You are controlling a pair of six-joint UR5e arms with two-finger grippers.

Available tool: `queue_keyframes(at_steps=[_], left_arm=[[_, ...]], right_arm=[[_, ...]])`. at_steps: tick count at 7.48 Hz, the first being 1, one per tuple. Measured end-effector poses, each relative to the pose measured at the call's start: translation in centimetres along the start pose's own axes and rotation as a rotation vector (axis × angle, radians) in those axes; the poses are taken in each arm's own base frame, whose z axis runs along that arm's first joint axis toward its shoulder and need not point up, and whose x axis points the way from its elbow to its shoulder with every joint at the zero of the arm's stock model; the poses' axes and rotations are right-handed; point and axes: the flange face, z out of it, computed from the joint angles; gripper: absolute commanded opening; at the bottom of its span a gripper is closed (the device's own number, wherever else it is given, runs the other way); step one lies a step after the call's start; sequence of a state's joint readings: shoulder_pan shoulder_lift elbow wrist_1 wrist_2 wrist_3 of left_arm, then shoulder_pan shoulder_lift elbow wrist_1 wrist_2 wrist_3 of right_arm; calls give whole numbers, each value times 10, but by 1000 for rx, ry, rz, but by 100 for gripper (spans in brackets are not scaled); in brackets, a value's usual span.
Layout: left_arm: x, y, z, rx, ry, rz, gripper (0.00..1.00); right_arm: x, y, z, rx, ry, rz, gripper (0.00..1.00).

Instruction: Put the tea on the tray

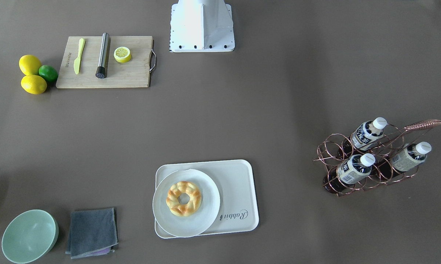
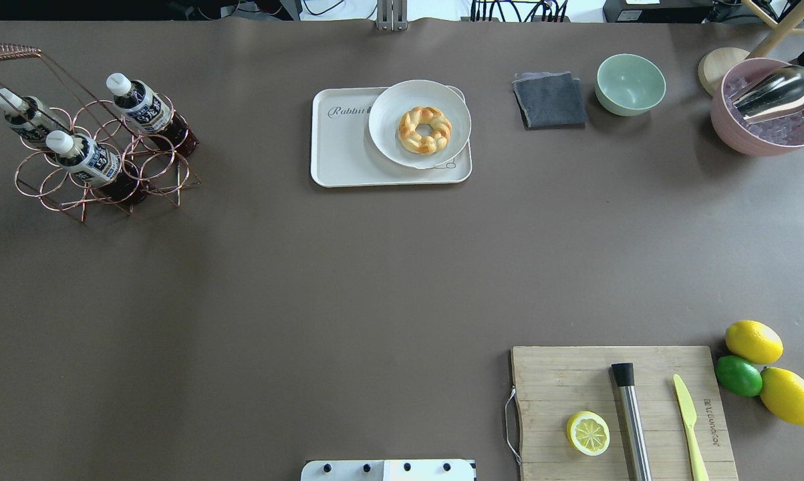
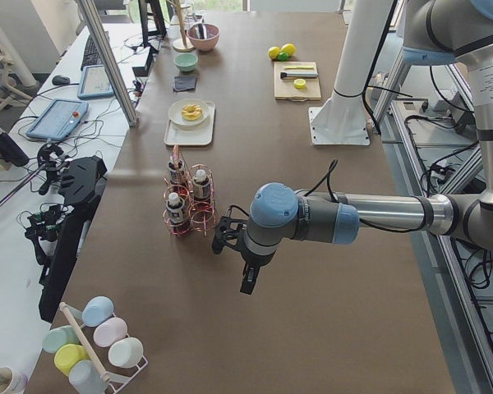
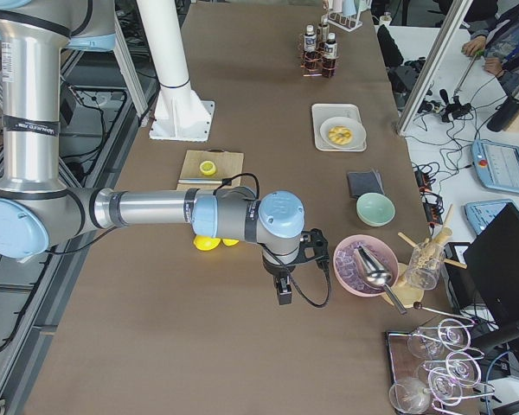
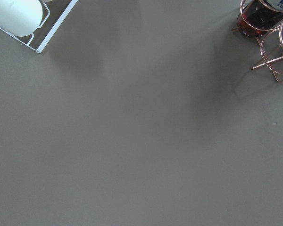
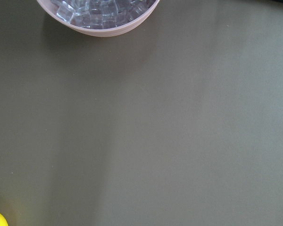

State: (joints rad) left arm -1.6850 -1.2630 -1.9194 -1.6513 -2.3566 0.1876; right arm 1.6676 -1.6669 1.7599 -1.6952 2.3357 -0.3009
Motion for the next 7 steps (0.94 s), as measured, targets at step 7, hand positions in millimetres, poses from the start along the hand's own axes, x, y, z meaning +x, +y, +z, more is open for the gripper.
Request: queue_keyframes(at_steps=[7], left_arm=[[60,-34,-32,150,28,-53,97]], right_arm=[[2,6,4,-8,-4,-4,100]])
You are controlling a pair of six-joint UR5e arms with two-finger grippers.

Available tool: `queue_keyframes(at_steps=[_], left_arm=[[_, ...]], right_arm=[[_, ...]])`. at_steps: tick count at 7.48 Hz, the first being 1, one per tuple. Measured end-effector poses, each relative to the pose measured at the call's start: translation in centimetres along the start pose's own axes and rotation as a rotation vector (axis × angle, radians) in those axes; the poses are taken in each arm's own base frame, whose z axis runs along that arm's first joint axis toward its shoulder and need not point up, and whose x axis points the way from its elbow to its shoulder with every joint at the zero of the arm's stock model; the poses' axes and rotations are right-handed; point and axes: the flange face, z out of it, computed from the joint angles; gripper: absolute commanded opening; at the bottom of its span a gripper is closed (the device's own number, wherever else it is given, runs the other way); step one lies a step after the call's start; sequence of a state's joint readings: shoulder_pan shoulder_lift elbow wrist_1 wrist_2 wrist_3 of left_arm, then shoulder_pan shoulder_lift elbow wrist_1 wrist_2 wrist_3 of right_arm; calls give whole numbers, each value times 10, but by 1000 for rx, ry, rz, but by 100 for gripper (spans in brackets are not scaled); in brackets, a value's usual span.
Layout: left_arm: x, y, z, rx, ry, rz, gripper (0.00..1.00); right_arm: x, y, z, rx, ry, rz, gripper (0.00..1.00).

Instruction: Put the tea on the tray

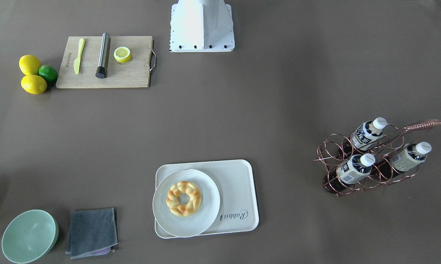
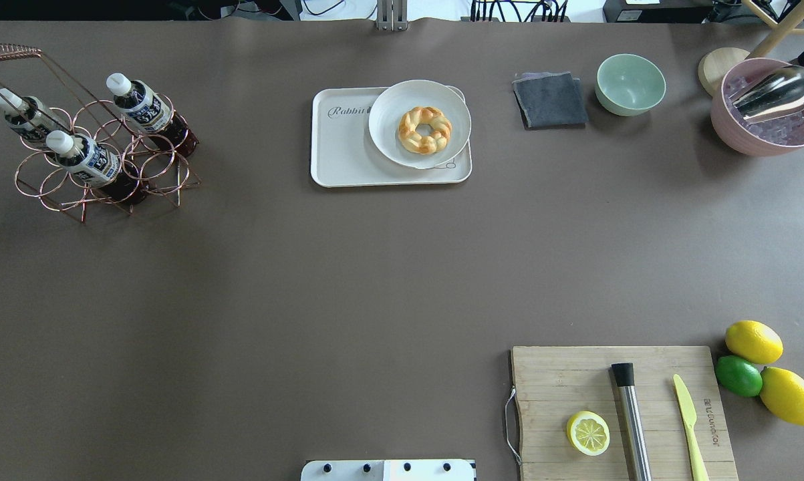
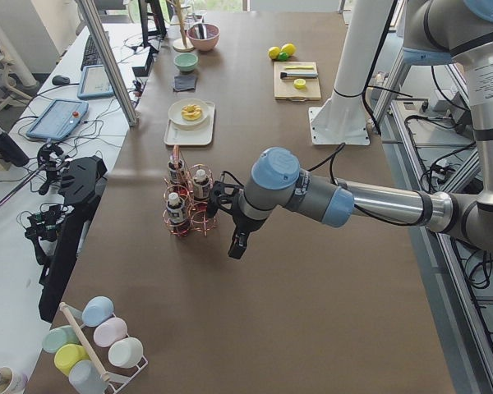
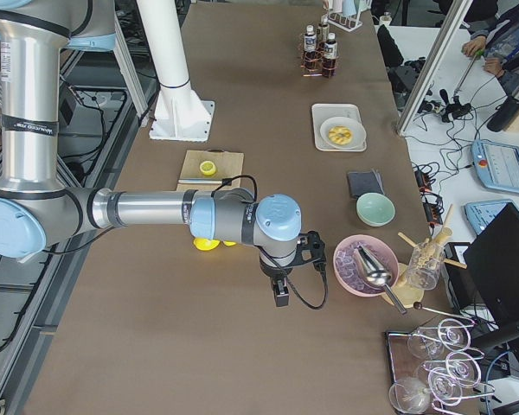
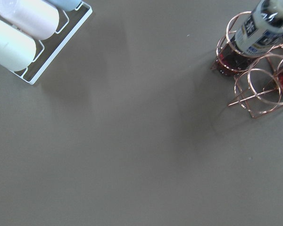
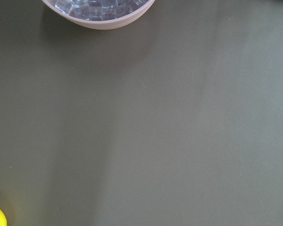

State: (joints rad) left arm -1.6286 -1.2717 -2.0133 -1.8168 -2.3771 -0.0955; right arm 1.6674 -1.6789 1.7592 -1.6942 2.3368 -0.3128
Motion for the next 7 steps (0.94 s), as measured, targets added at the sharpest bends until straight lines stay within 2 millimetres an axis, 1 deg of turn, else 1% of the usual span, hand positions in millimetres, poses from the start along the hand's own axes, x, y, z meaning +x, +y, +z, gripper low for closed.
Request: queue_keyframes(at_steps=[1,2,3,6,7], left_arm=[[25,-10,1,29,33,-17,97],[55,-21,8,60,75,-42,97],[86,-27,21,85,110,-61,97],[164,-35,80,141,64,-36,97],[186,-39,92,143,72,-50,97]], right_arm=[[1,4,2,-3,-6,5,100],[1,7,4,-5,-11,7,100],[1,9,5,-4,-14,7,100],[3,13,7,1,-13,4,100],[3,15,8,1,-12,5,100]])
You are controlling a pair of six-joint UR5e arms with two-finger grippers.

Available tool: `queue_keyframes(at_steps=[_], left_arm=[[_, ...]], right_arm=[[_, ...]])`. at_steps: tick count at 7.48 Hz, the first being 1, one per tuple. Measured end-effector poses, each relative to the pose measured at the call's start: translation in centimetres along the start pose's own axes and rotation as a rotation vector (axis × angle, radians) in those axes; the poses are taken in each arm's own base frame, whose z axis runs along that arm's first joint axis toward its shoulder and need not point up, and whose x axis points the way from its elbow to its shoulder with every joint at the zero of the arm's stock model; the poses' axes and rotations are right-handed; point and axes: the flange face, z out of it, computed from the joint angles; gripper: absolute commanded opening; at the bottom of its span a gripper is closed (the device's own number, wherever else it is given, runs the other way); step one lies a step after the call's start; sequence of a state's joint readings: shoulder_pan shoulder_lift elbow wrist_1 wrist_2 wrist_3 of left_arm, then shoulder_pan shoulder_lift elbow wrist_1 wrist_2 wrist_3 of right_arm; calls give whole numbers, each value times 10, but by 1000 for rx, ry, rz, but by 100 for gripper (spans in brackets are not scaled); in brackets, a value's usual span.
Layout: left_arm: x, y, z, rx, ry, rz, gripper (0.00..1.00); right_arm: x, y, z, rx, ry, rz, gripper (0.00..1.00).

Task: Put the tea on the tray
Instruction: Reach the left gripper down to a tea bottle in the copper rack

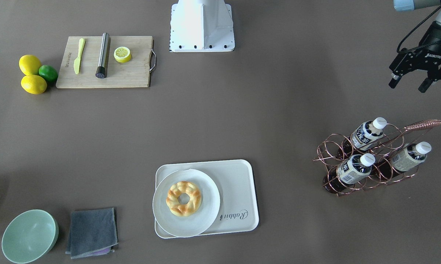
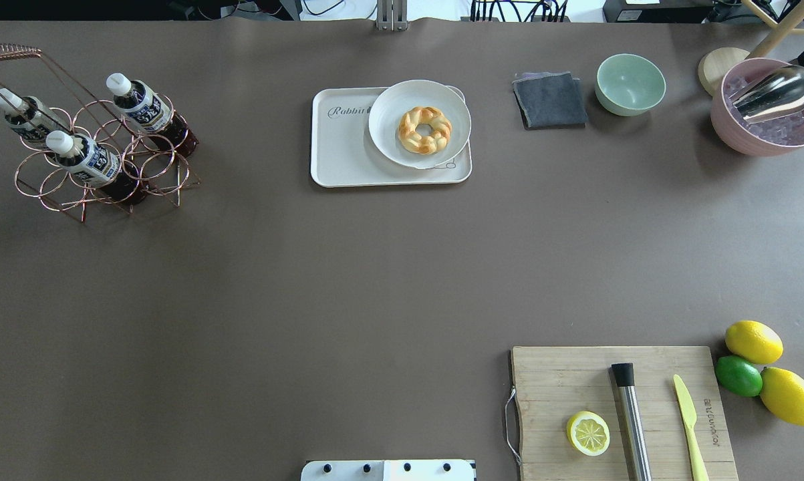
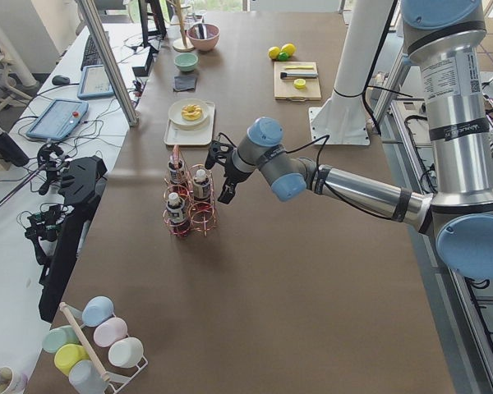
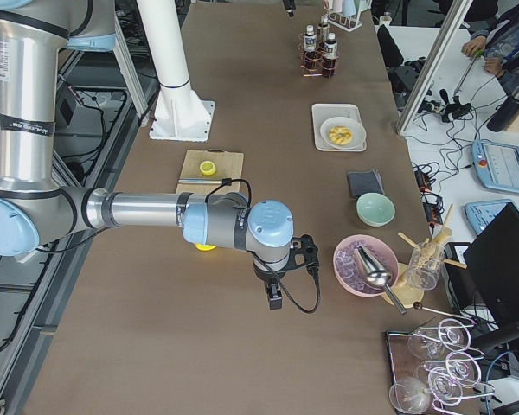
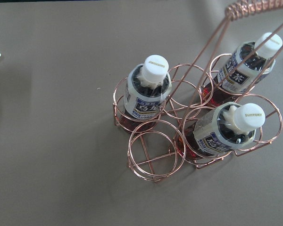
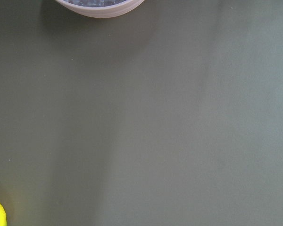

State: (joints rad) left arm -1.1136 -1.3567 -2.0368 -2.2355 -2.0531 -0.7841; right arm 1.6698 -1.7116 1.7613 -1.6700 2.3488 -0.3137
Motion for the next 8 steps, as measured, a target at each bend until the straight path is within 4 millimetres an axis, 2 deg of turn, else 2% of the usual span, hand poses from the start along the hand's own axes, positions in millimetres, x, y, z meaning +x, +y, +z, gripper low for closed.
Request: queue_keyframes(at_steps=[2,3,6,8], left_arm=[[39,-6,25,16,-18,18,96],[50,-9,31,18,-22,26,96],[70,-30,48,40,-19,52,94],[75,-43,59,59,-26,72,93]], right_arm=[[1,3,0,0,1,3,100],[2,6,1,-2,0,7,100],[1,15,2,-5,-2,13,100],[3,20,2,-5,-2,21,100]])
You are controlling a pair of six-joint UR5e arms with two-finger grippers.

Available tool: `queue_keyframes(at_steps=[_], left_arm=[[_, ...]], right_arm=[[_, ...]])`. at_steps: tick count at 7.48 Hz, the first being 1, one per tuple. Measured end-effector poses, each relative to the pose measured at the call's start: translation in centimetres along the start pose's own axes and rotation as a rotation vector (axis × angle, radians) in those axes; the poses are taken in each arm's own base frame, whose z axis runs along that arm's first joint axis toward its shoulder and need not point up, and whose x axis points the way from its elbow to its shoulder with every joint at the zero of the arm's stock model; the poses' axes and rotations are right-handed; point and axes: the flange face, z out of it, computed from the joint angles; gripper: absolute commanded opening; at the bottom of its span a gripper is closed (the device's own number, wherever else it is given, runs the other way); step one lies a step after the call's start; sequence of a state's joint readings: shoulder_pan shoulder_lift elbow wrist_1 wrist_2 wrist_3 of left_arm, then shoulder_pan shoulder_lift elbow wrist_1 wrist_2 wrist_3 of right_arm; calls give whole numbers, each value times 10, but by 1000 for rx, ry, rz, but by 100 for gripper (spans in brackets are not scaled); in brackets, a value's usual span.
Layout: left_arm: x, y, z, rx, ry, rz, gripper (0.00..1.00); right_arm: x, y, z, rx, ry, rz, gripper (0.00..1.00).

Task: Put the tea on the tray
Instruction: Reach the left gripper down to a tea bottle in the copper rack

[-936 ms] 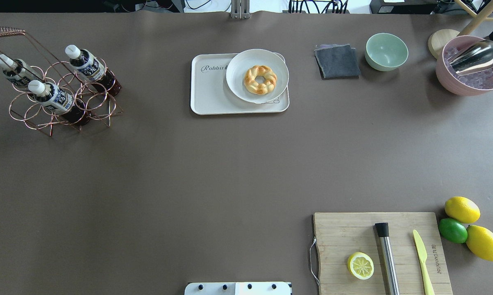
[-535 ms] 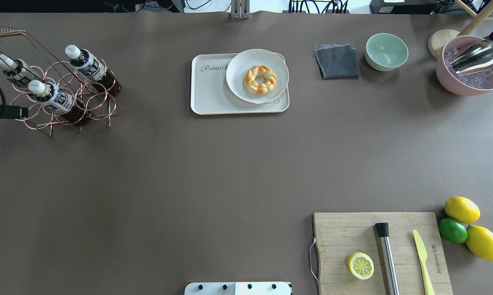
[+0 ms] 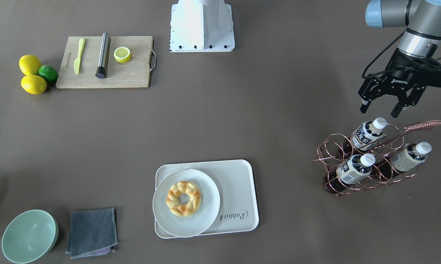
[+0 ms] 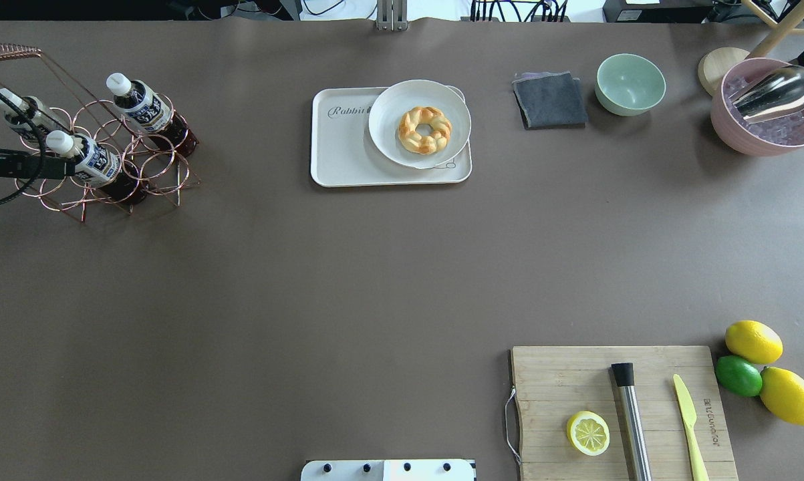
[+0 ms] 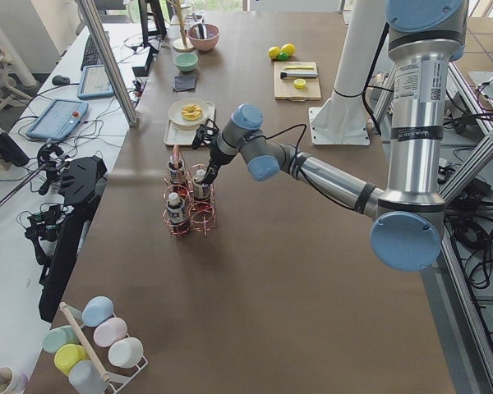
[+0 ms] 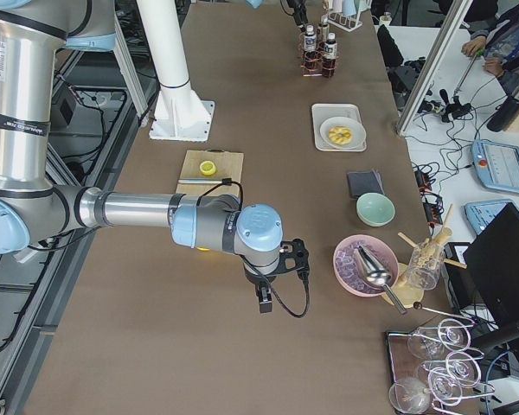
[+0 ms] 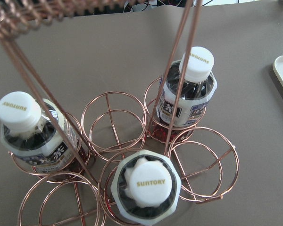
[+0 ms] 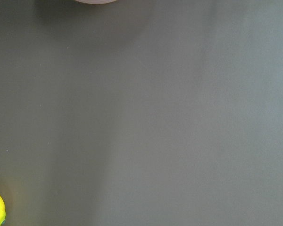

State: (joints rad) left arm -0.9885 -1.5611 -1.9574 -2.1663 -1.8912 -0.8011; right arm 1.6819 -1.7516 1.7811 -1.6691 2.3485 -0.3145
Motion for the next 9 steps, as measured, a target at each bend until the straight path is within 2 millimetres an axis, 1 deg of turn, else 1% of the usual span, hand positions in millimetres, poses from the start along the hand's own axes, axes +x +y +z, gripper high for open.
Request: queue_keyframes(at_steps=[2,3,6,7,8,9], left_arm=[[1,-6,6,4,-4,29,85],[-1,-6,10,1,-9,32,78],[-5,-8,11,3,-15,29,75],[-5,-8,12,3,-16,28,71],[-6,-9,12,3,-18,27,59],[-6,-9,13,3,-18,27,32]], right_arm=[[3,6,0,0,0,9,100],[4,8,0,1,1,14,100],[6,10,-1,4,1,20,100],[7,11,-2,5,2,23,100],[8,12,-2,7,2,23,100],[8,12,-3,7,2,20,100]])
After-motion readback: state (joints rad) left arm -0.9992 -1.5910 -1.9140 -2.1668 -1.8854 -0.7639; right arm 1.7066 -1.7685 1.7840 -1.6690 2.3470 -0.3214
